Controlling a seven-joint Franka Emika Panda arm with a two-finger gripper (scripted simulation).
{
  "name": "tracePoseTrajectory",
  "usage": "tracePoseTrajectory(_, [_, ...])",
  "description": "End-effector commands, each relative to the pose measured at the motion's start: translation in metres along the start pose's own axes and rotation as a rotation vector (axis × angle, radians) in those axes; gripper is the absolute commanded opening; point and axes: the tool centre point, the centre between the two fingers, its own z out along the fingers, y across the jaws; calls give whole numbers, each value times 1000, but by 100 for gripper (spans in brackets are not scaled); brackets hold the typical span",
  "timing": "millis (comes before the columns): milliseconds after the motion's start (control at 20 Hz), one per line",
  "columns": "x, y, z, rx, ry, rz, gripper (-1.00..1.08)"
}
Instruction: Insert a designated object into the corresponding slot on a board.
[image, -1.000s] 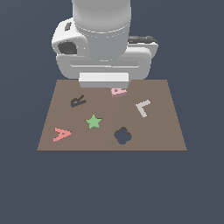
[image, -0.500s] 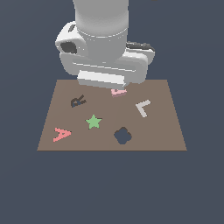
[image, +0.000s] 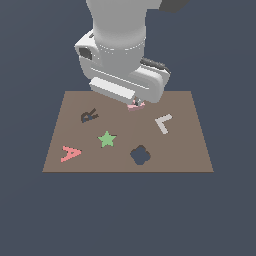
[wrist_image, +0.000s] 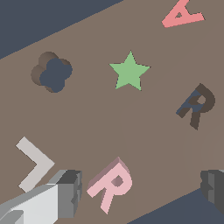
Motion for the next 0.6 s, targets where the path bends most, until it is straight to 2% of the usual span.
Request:
tracePoseTrajectory(0, [-6, 1, 7, 1, 0, 92, 100])
tracePoseTrajectory(550, [-33, -3, 39, 4, 1, 491, 100])
